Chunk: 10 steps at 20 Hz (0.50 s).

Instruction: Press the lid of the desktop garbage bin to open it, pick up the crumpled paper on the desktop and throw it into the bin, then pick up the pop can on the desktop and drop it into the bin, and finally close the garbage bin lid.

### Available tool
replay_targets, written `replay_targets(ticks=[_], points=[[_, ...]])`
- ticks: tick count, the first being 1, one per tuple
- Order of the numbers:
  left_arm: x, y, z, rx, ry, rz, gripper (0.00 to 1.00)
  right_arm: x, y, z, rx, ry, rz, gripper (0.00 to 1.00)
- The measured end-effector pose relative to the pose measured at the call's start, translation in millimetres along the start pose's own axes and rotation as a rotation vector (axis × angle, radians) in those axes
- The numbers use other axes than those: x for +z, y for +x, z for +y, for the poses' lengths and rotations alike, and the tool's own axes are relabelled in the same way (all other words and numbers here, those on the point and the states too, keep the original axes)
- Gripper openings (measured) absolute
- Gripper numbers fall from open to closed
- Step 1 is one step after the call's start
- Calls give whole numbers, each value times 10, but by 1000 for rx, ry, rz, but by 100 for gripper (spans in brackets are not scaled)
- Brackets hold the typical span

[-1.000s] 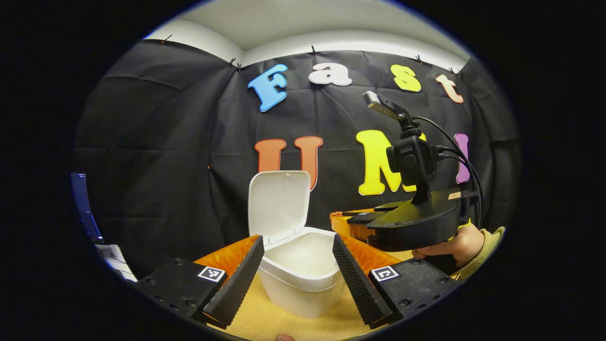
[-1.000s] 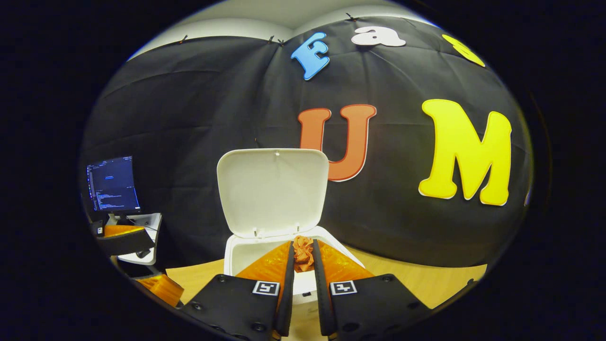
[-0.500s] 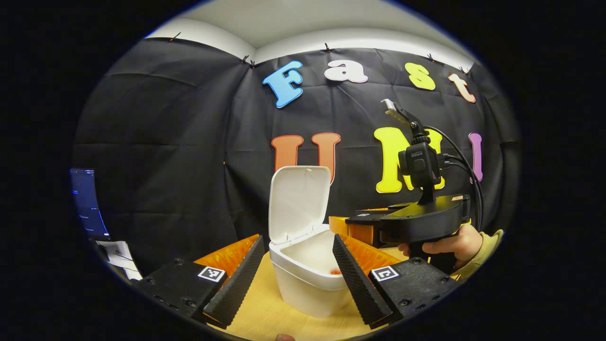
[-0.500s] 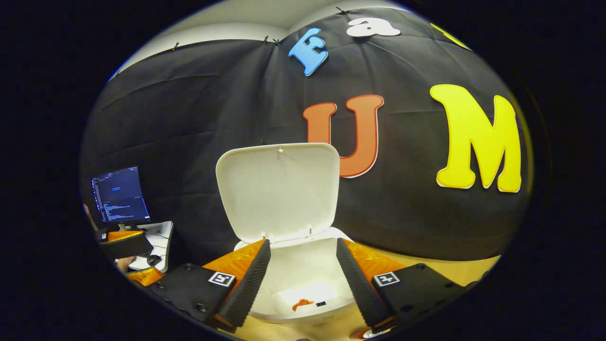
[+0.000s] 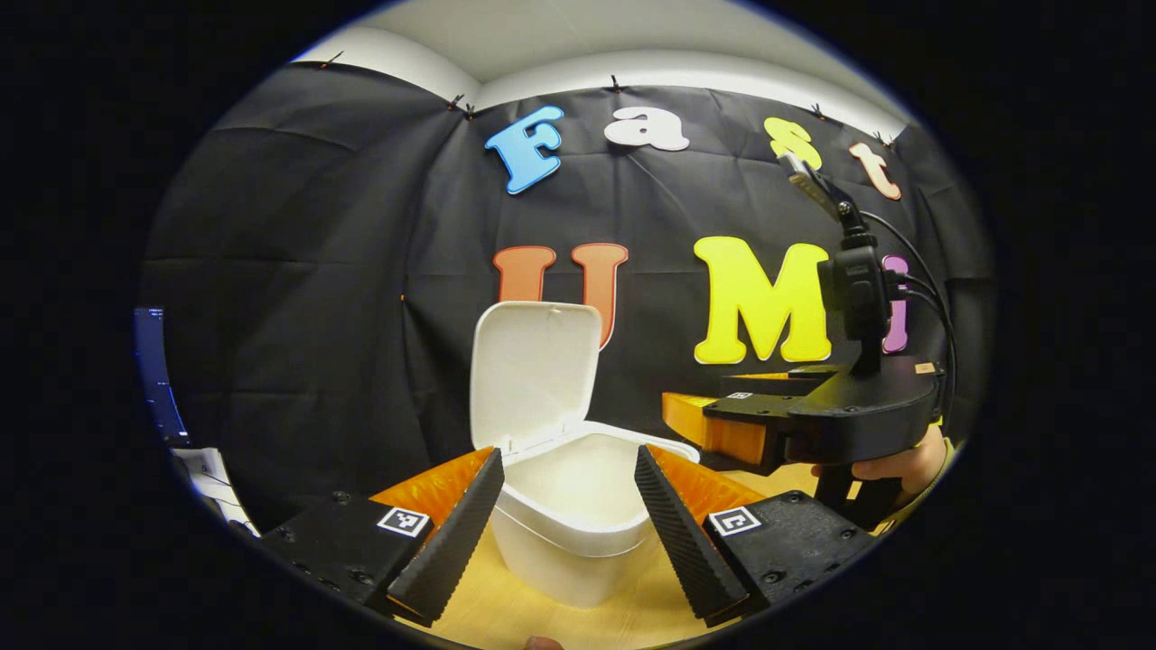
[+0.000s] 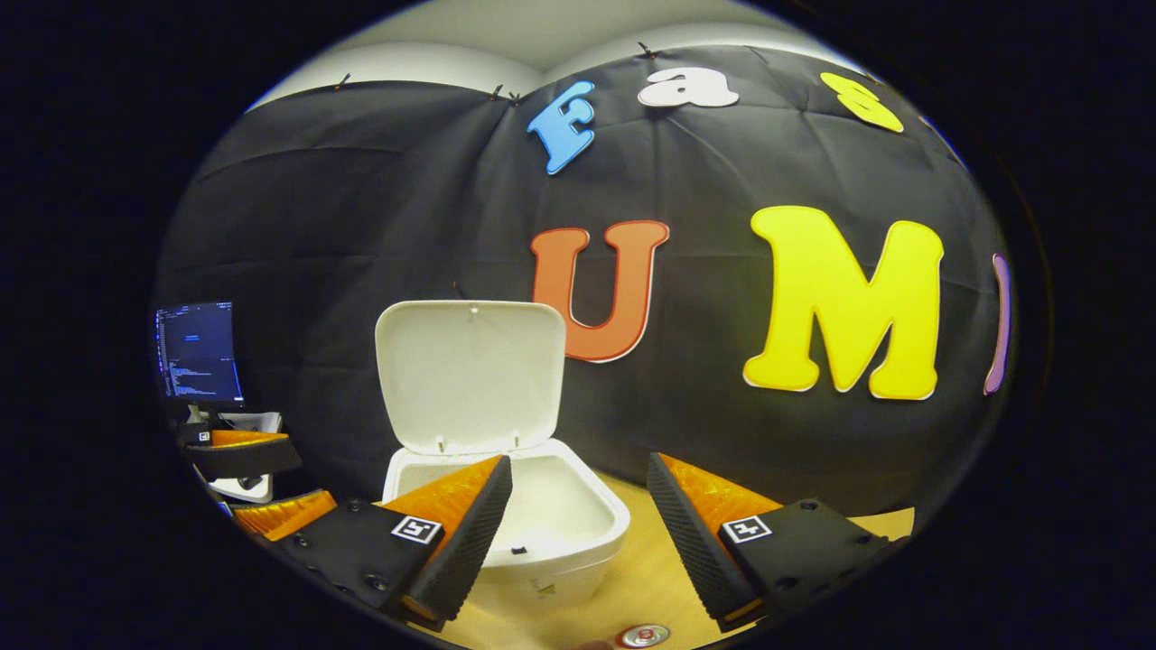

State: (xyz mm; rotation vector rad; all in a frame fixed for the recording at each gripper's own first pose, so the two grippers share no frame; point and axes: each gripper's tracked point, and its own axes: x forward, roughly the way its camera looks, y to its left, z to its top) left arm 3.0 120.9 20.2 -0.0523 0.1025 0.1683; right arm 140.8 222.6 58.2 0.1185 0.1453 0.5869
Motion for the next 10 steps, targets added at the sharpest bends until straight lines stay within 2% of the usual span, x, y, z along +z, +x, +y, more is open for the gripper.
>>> replay_targets(ticks=[6,7,8,10], points=[[-100,74,-446,-113,16,17,96,112,-548,-481,-143,38,-66,96],[-126,79,-538,-135,20,22,100,109,-660,-553,-168,47,-73,96],[-140,92,-628,-159,22,26,96,131,-760,-625,-193,55,-82,94],[-197,84,-794,-208,21,38,96,134,-953,-774,-246,61,-95,96]])
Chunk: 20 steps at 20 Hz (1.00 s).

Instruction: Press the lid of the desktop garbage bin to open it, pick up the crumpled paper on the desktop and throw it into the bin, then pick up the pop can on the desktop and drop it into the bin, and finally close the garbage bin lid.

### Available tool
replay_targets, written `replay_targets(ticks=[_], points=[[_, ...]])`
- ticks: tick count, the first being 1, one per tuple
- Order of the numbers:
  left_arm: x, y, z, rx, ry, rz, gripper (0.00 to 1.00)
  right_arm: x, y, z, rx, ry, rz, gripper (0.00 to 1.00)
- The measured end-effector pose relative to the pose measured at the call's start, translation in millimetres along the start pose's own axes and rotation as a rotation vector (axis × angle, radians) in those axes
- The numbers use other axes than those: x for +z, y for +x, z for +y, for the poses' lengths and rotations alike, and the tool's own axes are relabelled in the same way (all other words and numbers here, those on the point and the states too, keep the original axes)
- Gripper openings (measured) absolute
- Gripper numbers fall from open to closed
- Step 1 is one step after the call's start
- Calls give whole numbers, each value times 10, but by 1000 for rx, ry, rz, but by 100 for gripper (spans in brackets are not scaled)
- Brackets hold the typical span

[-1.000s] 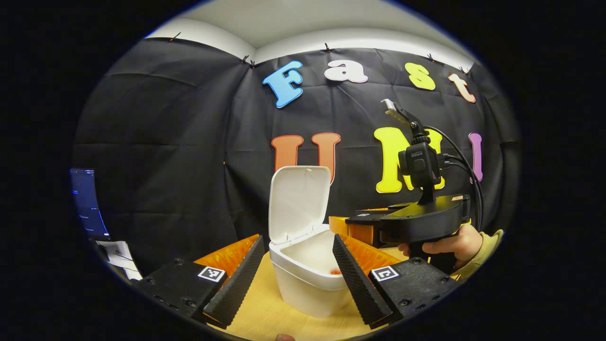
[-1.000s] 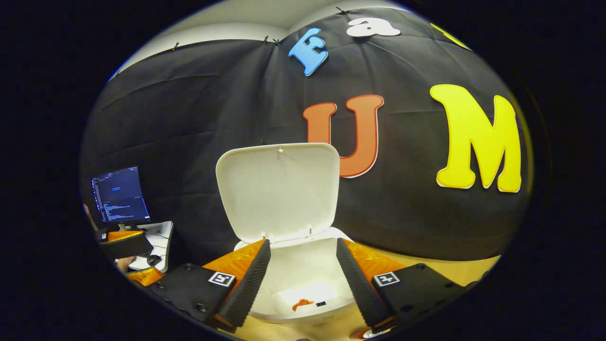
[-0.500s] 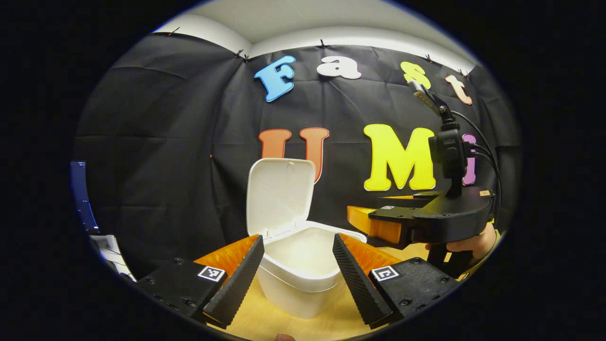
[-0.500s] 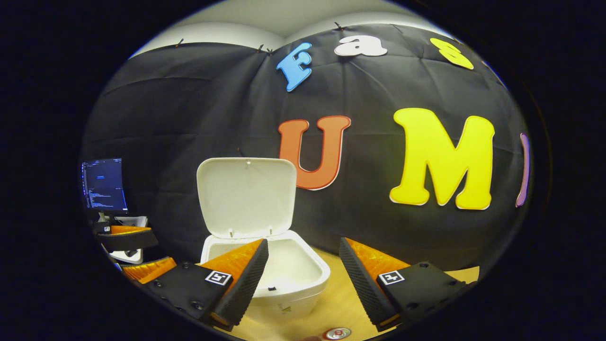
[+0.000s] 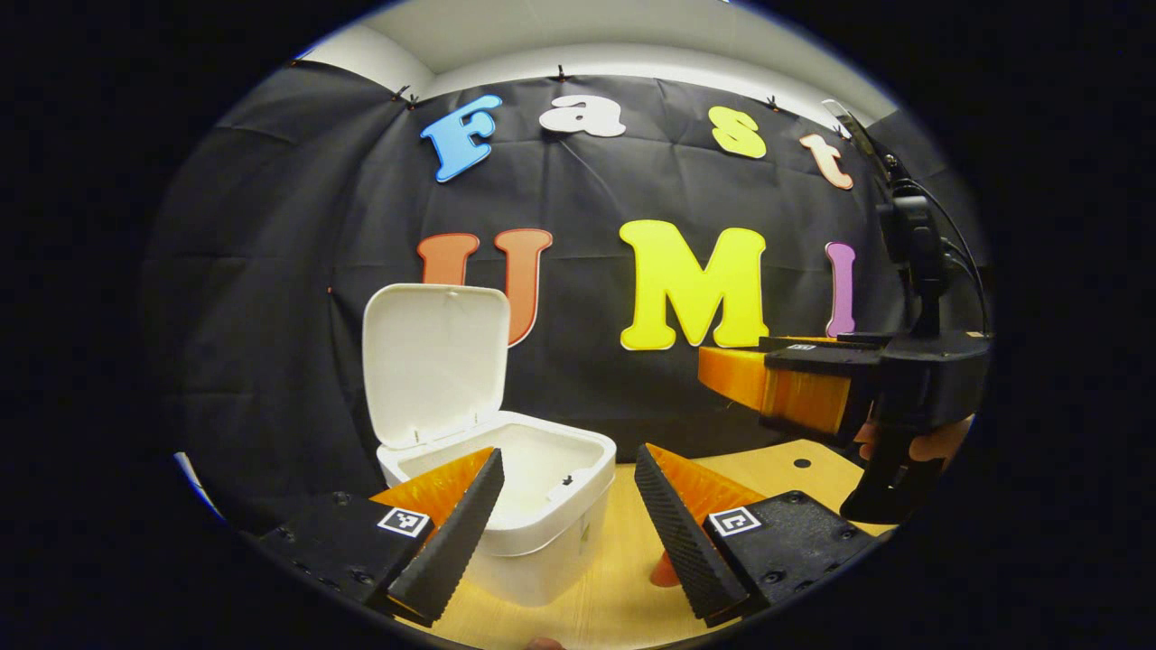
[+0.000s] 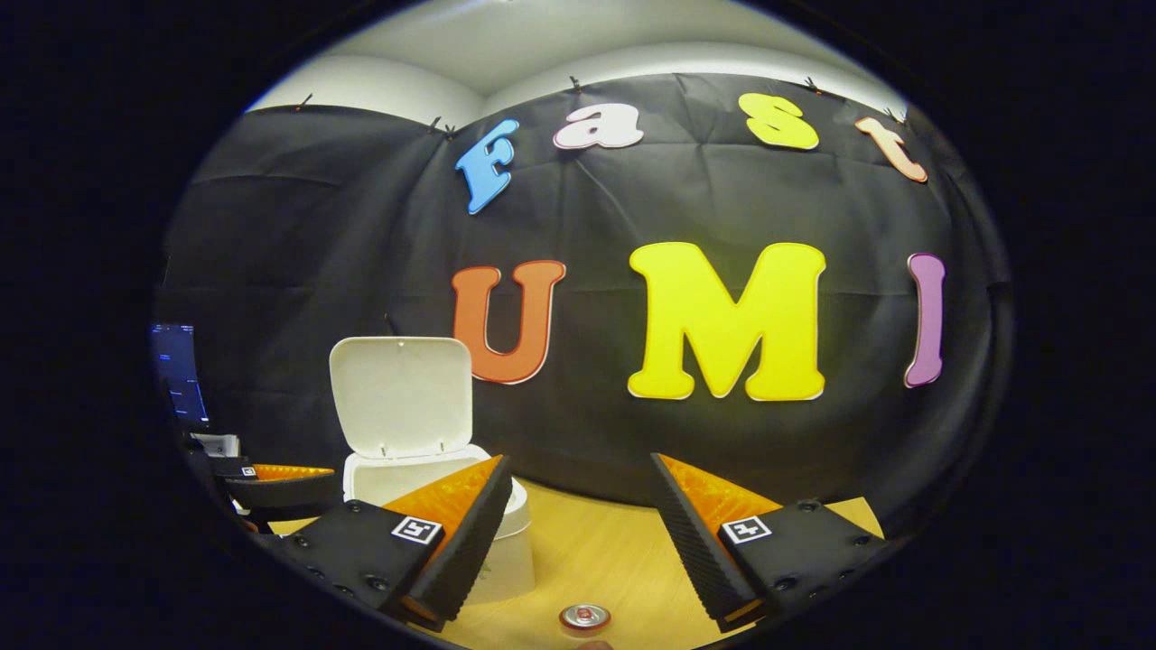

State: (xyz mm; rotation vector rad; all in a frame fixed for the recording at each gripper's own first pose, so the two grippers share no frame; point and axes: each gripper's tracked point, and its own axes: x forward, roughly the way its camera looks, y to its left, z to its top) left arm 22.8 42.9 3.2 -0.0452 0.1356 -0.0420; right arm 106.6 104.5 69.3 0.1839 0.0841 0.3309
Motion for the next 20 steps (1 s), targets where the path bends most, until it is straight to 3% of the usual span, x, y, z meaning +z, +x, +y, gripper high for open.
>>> replay_targets(ticks=[11,20], points=[[-637,243,-877,-246,8,73,96,-6,-807,-799,-260,30,-9,96],[-1512,593,-1244,-304,45,202,96,-182,-1233,-992,-387,-28,18,96]])
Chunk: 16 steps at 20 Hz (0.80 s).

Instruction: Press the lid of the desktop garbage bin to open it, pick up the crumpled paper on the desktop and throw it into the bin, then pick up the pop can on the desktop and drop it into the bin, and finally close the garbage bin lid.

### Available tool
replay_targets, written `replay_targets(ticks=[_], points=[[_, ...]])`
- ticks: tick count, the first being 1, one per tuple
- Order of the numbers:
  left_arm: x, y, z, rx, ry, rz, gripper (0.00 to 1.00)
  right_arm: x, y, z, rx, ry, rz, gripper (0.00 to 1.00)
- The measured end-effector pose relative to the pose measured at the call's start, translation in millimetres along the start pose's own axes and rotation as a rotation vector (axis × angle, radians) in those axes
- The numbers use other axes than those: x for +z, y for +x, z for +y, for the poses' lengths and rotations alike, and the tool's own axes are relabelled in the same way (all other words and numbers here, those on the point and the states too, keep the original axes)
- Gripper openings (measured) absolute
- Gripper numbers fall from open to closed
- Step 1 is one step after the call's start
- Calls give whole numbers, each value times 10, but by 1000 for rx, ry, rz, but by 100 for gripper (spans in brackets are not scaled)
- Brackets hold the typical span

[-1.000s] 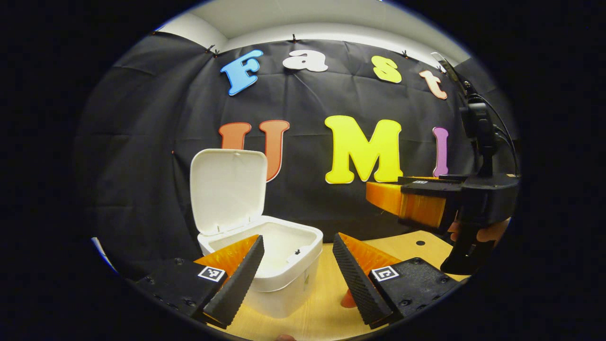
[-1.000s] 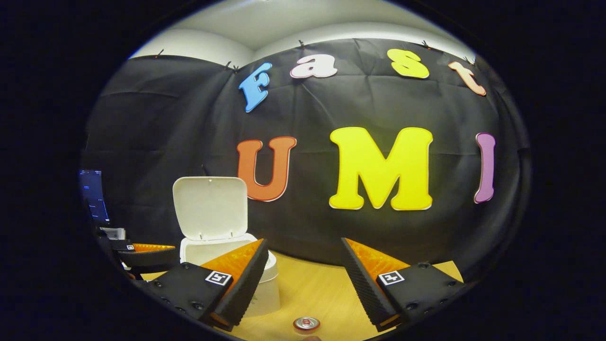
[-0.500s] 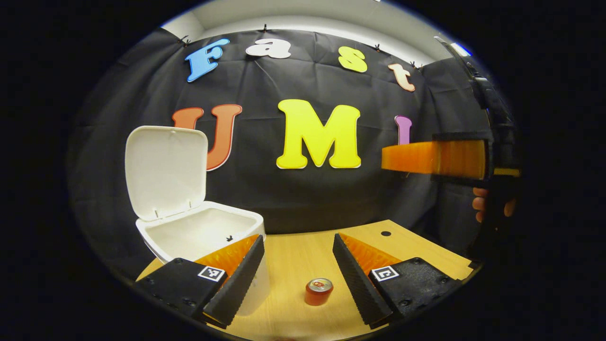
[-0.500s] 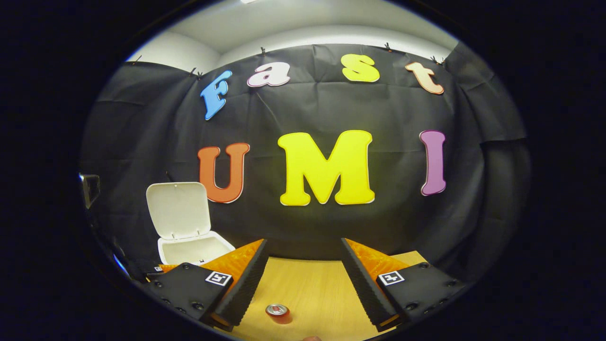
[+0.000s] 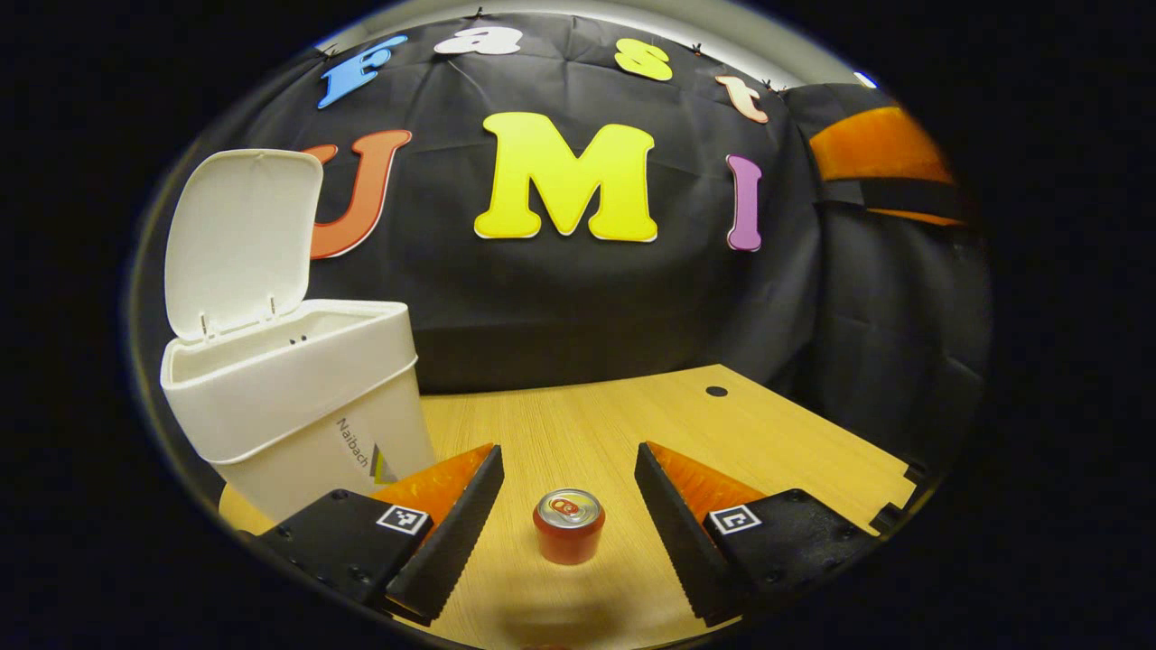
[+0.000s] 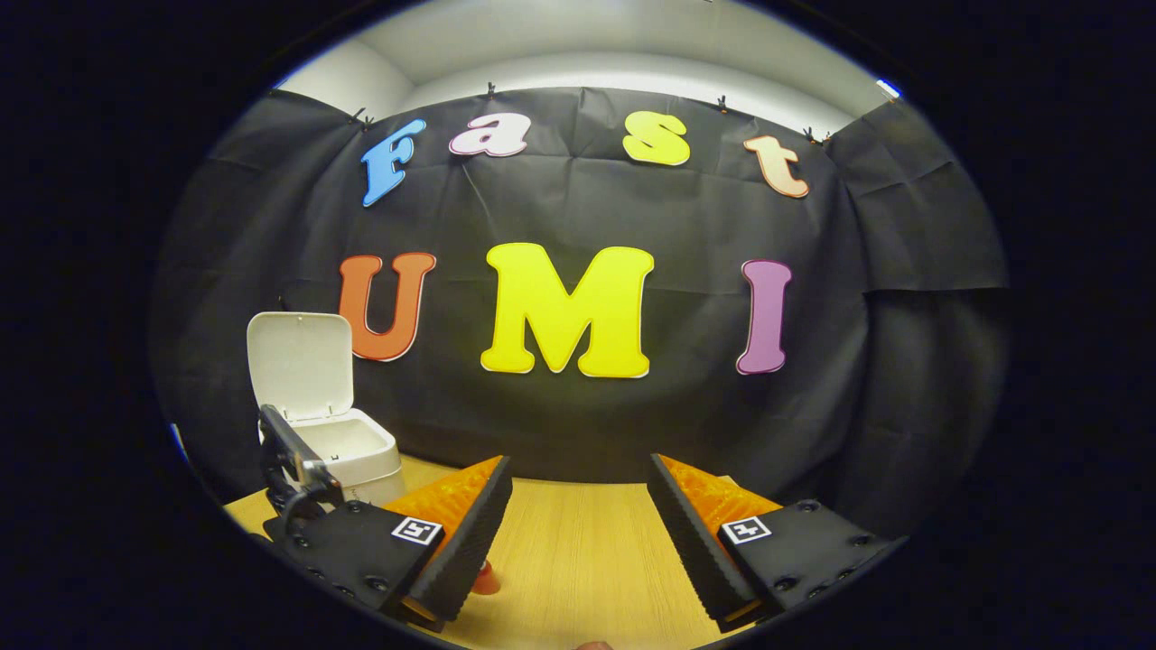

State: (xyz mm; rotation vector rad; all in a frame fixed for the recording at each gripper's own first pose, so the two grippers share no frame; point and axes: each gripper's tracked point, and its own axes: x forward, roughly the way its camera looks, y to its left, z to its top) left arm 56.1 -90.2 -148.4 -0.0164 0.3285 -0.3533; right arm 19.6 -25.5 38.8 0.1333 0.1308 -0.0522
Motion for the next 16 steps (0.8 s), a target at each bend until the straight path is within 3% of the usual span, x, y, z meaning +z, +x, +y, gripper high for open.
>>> replay_targets(ticks=[7,16], points=[[-444,411,-37,-18,-44,74,97,-153,-242,45,-35,-61,6,96],[-1053,695,68,15,-82,208,98,-179,-389,16,-55,-135,21,95]])
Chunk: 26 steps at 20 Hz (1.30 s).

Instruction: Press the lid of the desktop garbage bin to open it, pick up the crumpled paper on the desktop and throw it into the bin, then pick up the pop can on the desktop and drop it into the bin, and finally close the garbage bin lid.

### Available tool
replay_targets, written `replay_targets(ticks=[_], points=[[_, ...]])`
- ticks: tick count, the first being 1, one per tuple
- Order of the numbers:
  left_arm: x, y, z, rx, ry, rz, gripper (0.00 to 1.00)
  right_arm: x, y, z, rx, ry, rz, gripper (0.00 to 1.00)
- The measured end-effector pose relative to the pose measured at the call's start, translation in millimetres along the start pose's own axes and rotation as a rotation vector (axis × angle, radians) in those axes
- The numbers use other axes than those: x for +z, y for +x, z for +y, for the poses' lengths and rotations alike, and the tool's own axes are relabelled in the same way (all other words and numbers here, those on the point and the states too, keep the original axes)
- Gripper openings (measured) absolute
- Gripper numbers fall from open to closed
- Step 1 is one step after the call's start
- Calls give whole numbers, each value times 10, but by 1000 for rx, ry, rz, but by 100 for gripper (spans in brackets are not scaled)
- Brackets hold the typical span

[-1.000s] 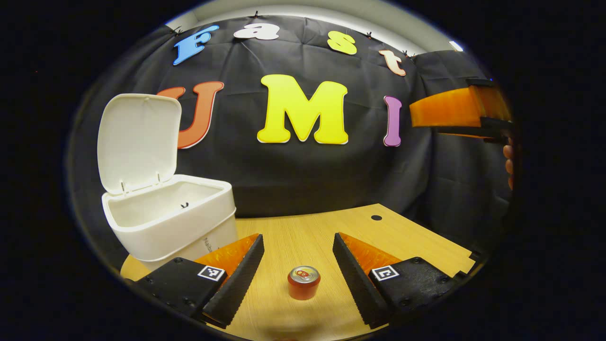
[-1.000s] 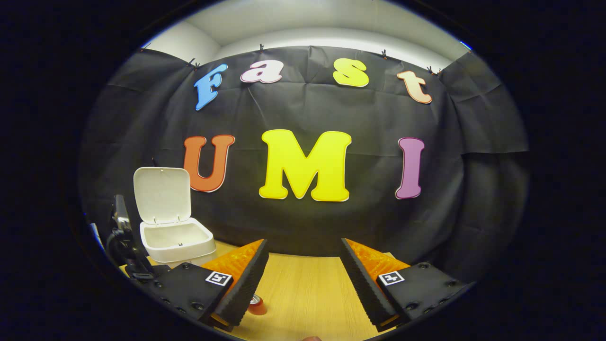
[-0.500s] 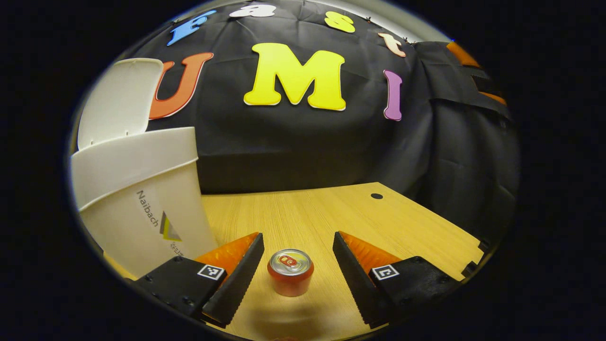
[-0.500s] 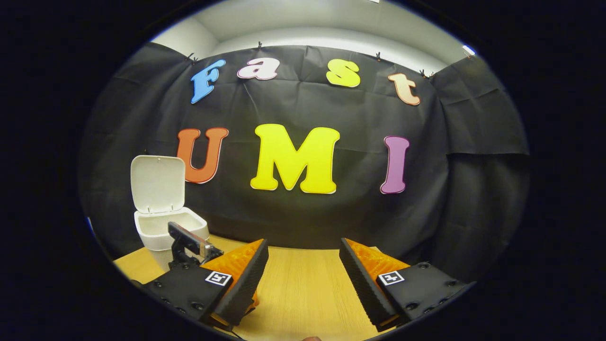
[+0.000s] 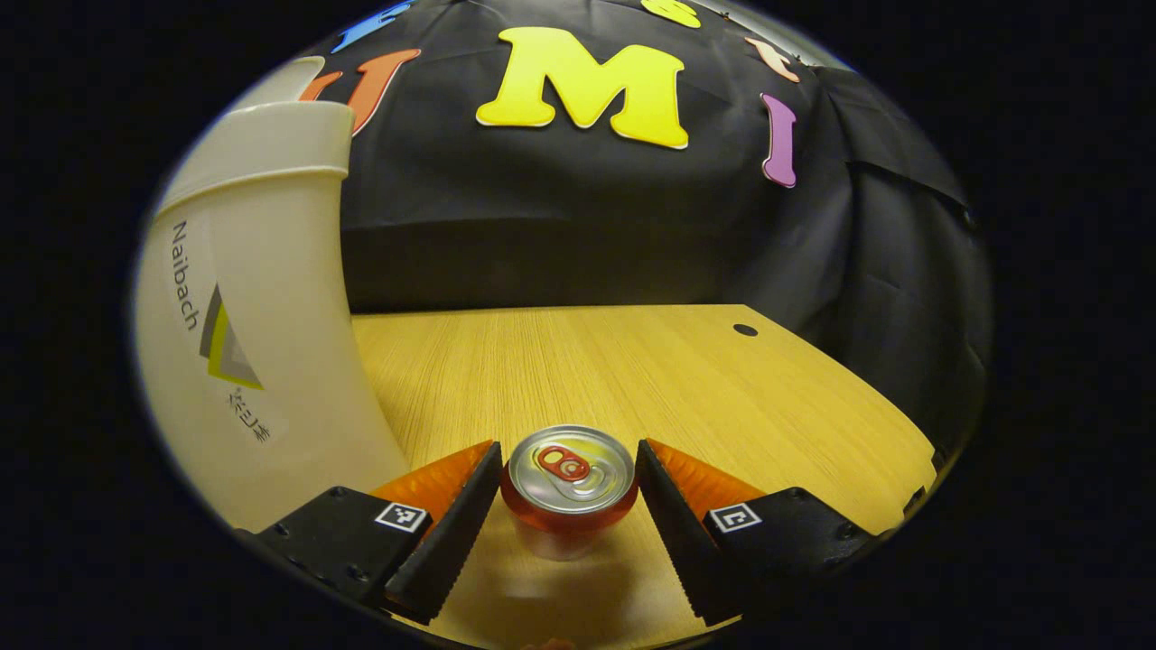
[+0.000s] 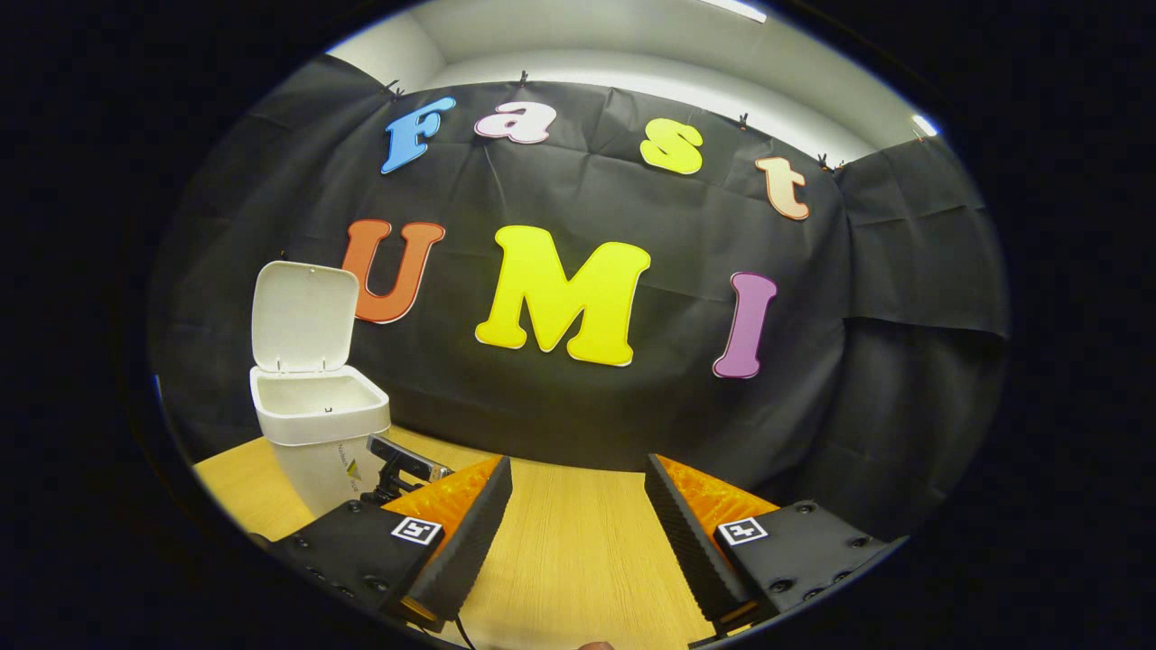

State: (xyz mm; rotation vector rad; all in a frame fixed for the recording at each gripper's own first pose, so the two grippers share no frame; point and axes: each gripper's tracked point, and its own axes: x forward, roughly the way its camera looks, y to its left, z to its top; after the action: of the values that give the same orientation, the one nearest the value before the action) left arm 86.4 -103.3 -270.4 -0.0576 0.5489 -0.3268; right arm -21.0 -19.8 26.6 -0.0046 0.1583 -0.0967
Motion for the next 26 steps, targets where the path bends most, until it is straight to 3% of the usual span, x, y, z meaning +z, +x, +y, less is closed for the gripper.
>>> replay_targets(ticks=[6,7,9,16,26], points=[[-125,66,1,-2,75,23,96,-23,-22,75,22,-3,7,95],[-118,54,-7,-14,76,27,84,-12,-20,87,27,-4,2,94],[-24,9,9,-19,85,9,83,2,-17,106,38,1,-7,94],[516,-525,-52,-36,57,-122,82,85,14,111,48,48,-36,95],[1637,-1229,14,-42,62,-345,81,105,90,269,85,89,-36,95]])
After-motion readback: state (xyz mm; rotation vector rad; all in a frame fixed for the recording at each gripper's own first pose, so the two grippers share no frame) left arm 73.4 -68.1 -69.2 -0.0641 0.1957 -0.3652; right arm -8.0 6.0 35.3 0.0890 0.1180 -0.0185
